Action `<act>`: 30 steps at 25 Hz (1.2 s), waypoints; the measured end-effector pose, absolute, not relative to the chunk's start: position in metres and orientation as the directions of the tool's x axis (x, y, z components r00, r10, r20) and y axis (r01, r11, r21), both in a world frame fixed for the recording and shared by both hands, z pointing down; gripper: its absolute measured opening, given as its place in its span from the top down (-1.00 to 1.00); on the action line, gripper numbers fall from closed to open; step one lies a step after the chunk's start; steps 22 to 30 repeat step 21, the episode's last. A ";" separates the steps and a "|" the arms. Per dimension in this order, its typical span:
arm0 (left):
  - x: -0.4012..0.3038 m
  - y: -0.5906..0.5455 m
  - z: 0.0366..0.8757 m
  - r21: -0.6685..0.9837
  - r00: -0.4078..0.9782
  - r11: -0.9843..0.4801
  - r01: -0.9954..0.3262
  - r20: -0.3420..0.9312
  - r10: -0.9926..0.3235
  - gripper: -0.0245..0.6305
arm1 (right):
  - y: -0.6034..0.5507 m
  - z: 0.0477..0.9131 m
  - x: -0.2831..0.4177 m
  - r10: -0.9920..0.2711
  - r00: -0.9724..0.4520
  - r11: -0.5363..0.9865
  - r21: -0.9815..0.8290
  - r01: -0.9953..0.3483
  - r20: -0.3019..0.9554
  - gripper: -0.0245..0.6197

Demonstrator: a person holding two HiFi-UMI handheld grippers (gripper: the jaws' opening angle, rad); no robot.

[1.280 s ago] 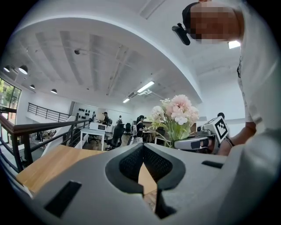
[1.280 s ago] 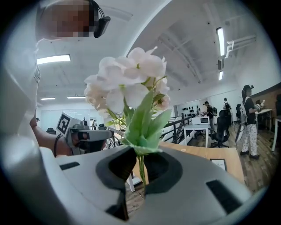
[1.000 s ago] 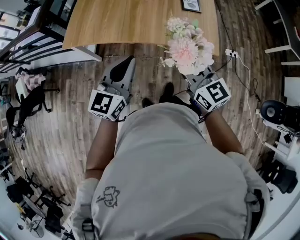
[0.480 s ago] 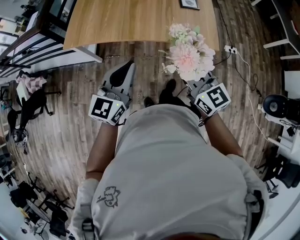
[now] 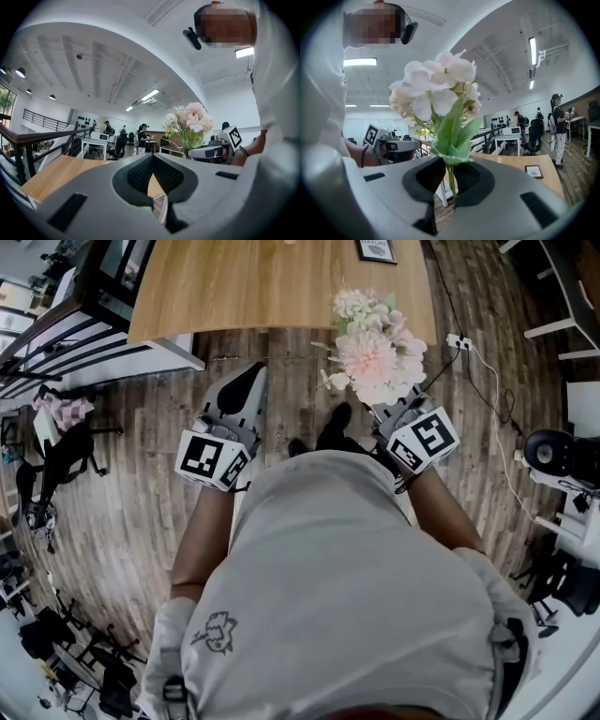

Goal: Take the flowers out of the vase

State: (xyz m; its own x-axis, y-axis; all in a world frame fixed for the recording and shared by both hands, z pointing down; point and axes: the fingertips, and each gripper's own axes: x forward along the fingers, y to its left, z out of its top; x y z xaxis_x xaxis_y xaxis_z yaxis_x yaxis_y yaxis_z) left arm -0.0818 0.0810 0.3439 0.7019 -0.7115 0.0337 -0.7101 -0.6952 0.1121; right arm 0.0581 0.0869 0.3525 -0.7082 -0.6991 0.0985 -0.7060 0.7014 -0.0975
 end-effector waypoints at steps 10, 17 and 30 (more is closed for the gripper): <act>-0.085 0.079 0.343 0.128 0.707 -0.699 -0.703 0.029 -0.706 0.92 | 0.085 0.347 0.047 -0.685 -0.722 0.716 -0.097 -0.692 0.096 0.76; -0.089 0.082 0.341 0.110 0.704 -0.698 -0.708 0.028 -0.710 0.91 | 0.086 0.345 0.042 -0.677 -0.731 0.722 -0.117 -0.682 0.089 0.76; -0.094 0.080 0.343 0.116 0.703 -0.696 -0.709 0.027 -0.711 0.91 | 0.083 0.346 0.036 -0.673 -0.733 0.725 -0.106 -0.680 0.095 0.76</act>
